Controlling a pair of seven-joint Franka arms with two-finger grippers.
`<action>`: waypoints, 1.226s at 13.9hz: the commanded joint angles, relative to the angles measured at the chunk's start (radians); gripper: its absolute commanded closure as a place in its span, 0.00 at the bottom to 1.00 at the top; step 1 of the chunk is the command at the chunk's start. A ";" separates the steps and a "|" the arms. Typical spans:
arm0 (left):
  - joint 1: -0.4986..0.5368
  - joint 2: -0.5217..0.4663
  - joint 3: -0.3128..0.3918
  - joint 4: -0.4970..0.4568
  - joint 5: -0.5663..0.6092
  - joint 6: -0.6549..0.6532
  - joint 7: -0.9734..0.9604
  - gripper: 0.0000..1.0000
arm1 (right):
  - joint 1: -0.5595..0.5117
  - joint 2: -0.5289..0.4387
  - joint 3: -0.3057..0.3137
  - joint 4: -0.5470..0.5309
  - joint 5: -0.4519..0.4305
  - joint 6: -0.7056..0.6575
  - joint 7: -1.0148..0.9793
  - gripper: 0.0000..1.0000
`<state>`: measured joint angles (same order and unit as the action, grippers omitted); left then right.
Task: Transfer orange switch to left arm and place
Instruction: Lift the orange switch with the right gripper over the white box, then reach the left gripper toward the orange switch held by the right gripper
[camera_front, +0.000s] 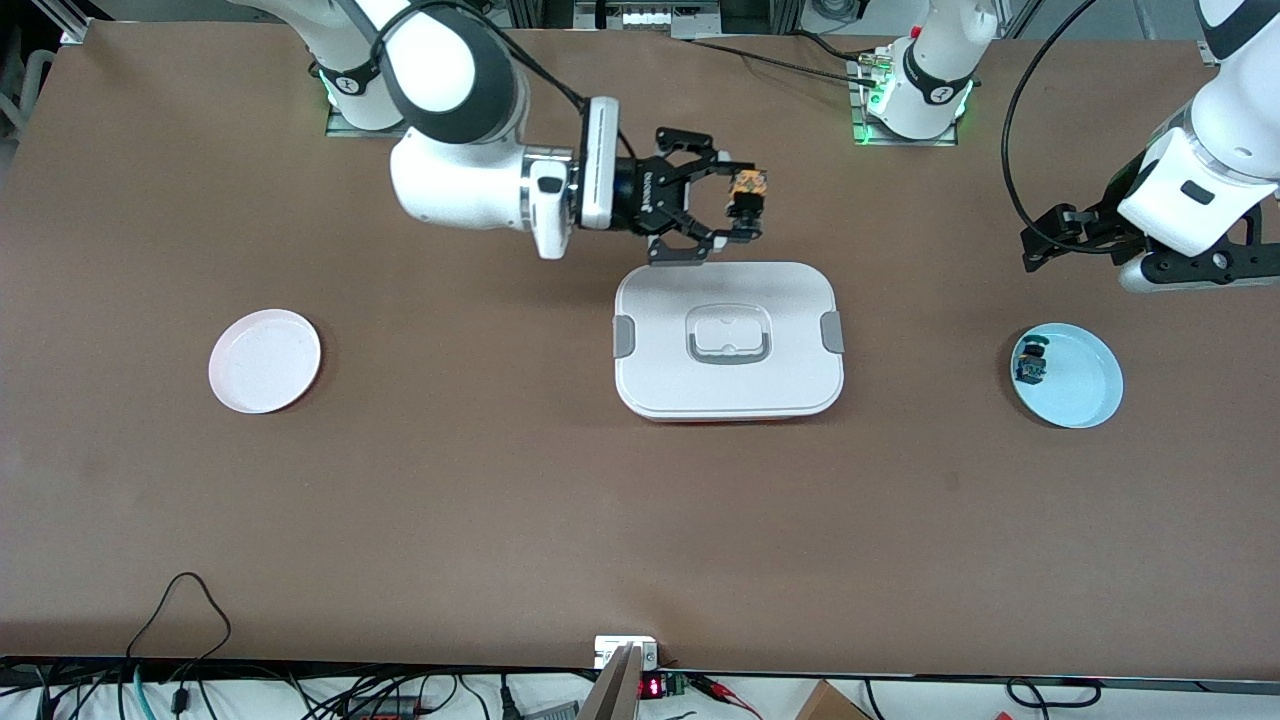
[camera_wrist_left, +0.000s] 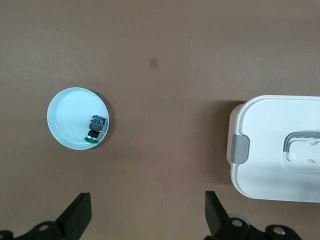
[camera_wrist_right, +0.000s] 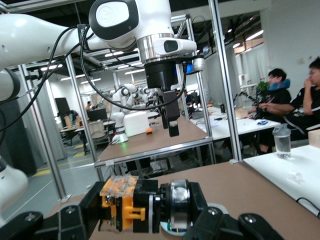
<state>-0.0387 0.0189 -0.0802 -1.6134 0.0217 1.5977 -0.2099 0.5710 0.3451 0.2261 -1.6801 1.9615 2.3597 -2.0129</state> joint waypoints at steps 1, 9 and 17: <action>0.002 0.015 -0.001 0.035 0.001 -0.024 -0.006 0.00 | 0.035 0.037 -0.008 0.052 0.079 0.036 -0.079 0.99; -0.003 0.044 -0.003 0.046 -0.314 -0.106 -0.011 0.00 | 0.043 0.078 -0.008 0.076 0.123 0.046 -0.230 1.00; -0.027 0.174 -0.015 0.044 -0.919 -0.214 -0.002 0.00 | 0.044 0.078 -0.008 0.076 0.129 0.047 -0.234 1.00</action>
<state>-0.0507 0.1336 -0.0888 -1.6052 -0.8313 1.4072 -0.2135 0.6049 0.4113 0.2176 -1.6323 2.0601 2.3873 -2.2092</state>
